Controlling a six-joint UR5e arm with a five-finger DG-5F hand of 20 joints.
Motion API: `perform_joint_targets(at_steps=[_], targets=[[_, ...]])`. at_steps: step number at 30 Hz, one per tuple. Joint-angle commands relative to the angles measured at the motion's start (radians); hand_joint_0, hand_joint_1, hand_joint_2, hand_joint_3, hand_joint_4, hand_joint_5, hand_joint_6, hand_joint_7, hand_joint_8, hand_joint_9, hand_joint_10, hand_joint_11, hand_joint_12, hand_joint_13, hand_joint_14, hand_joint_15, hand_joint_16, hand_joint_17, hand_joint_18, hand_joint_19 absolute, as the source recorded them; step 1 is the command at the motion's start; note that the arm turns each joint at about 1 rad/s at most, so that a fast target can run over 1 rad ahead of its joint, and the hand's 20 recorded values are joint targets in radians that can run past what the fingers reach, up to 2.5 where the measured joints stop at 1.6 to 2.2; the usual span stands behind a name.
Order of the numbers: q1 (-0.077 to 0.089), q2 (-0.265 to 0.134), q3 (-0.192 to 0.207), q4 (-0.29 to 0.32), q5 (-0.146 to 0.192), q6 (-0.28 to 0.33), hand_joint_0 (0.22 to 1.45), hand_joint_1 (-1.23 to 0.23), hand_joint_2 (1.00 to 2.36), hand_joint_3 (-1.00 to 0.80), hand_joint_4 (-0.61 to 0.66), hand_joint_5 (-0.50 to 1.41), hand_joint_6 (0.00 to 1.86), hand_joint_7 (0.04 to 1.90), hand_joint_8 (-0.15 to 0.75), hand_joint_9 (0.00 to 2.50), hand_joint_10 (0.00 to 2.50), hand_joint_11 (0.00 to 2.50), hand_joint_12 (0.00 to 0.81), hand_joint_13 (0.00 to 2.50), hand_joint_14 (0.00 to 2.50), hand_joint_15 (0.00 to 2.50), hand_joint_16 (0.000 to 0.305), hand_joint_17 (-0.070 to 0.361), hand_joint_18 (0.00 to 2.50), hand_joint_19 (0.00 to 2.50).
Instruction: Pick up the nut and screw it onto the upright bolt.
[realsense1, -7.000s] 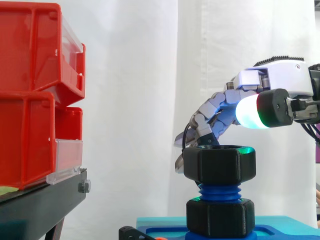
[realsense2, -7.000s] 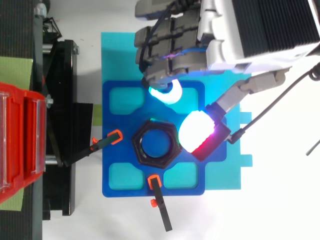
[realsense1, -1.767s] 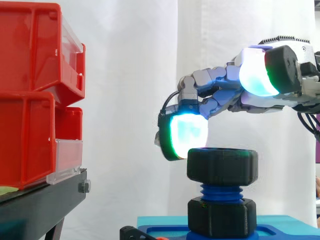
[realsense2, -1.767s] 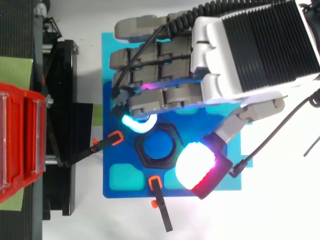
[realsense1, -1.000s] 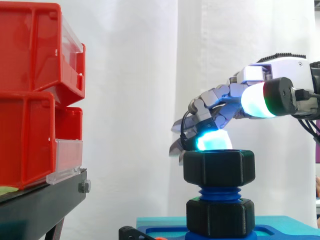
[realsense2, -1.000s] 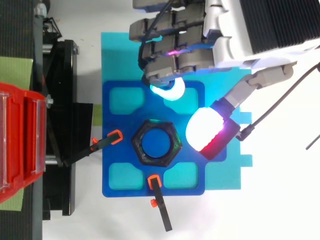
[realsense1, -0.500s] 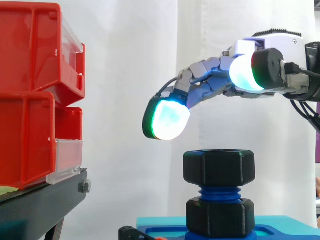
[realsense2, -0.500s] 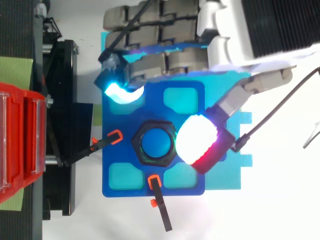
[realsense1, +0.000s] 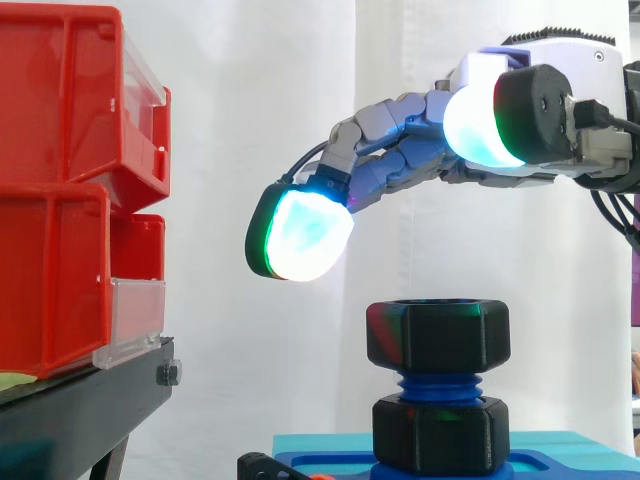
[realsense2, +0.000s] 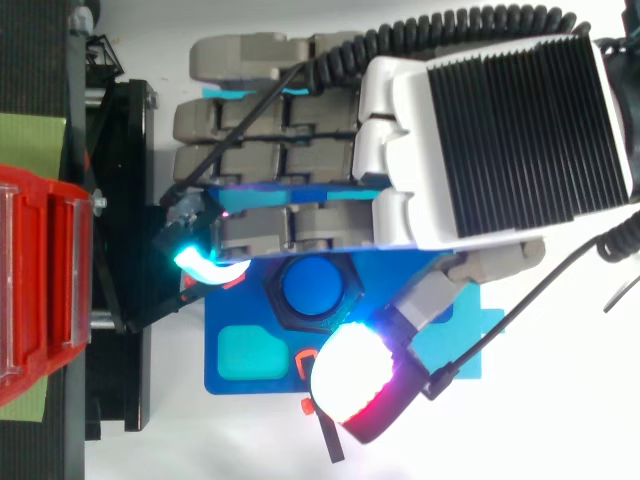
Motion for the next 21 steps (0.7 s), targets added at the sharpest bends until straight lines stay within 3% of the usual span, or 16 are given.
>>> perform_joint_targets(at_steps=[1, 6, 11, 13, 21], targets=[[0.013, -0.001, -0.001, -0.002, 0.021, 0.001, 0.46, -0.1, 1.0, -0.5, 0.2, -0.16, 0.5, 0.75, 0.256, 0.42, 0.0, 0.0, 0.334, 0.34, 0.0, 0.0, 0.04, 0.09, 0.11, 0.0], [0.03, -0.001, -0.001, -0.019, 0.07, 0.003, 0.46, -0.1, 1.0, -0.5, 0.21, -0.16, 0.5, 0.77, 0.258, 0.43, 0.0, 0.0, 0.333, 0.34, 0.0, 0.0, 0.04, 0.089, 0.11, 0.0], [0.033, -0.001, -0.002, -0.034, 0.073, 0.003, 0.46, -0.11, 1.0, -0.5, 0.21, -0.16, 0.5, 0.79, 0.259, 0.43, 0.0, 0.0, 0.33, 0.35, 0.0, 0.0, 0.039, 0.089, 0.12, 0.0], [0.036, -0.001, -0.027, -0.028, 0.073, 0.003, 0.46, -0.11, 1.0, -0.5, 0.21, -0.16, 0.5, 0.79, 0.26, 0.44, 0.0, 0.0, 0.332, 0.36, 0.0, 0.0, 0.039, 0.089, 0.12, 0.0], [0.043, 0.0, -0.066, 0.039, 0.073, 0.004, 0.47, -0.11, 1.0, -0.5, 0.22, -0.16, 0.5, 0.82, 0.262, 0.45, 0.0, 0.0, 0.33, 0.36, 0.0, 0.0, 0.039, 0.088, 0.13, 0.0]])
